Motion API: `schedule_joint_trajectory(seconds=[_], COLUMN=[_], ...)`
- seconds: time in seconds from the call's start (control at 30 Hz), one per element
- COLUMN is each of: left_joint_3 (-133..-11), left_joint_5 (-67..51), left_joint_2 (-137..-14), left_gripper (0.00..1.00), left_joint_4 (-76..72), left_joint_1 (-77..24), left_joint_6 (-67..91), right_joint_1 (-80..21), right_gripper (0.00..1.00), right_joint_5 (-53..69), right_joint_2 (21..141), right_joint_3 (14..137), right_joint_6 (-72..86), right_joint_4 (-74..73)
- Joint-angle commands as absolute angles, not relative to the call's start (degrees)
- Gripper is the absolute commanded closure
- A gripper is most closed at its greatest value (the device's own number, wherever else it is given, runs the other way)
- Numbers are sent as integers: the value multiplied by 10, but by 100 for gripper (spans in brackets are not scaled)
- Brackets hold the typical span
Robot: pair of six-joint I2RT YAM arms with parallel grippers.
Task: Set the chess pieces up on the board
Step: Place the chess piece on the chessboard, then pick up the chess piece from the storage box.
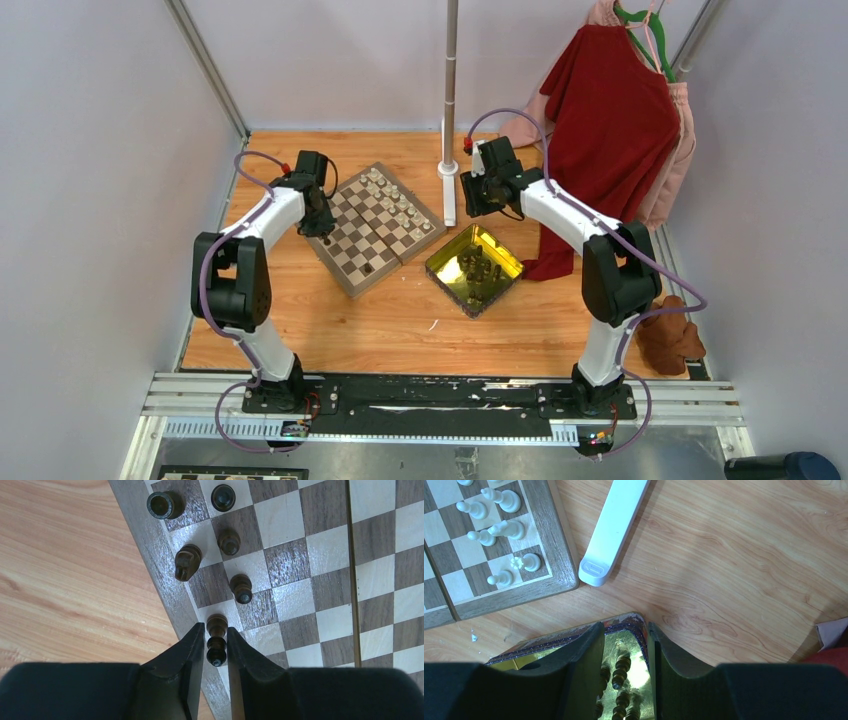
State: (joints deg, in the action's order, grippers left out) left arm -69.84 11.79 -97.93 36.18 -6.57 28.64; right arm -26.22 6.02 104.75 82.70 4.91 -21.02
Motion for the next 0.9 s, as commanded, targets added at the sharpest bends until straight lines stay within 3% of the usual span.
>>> schedule_joint_trajectory(seconds=[0.0, 0.33, 0.57, 0.73, 0.87], left_joint_3=[-712, -718, -710, -666, -630], left_joint_5=[120, 129, 127, 88, 76], left_joint_2=[-984, -966, -922, -853, -786], left_gripper=[70, 41, 36, 24, 21], left_joint_4=[370, 368, 368, 331, 303], left_joint_1=[-61, -61, -61, -70, -93], left_joint_6=[278, 272, 276, 265, 255], right_joint_1=[-254, -254, -254, -257, -264], right_gripper=[58, 59, 59, 59, 59], right_joint_5=[64, 66, 67, 69, 57], right_joint_2=[1055, 1054, 1051, 1039, 1018], right_joint_3=[842, 842, 841, 835, 816], right_joint_6=[52, 53, 55, 56, 54], right_joint_4=[-222, -222, -222, -224, -231])
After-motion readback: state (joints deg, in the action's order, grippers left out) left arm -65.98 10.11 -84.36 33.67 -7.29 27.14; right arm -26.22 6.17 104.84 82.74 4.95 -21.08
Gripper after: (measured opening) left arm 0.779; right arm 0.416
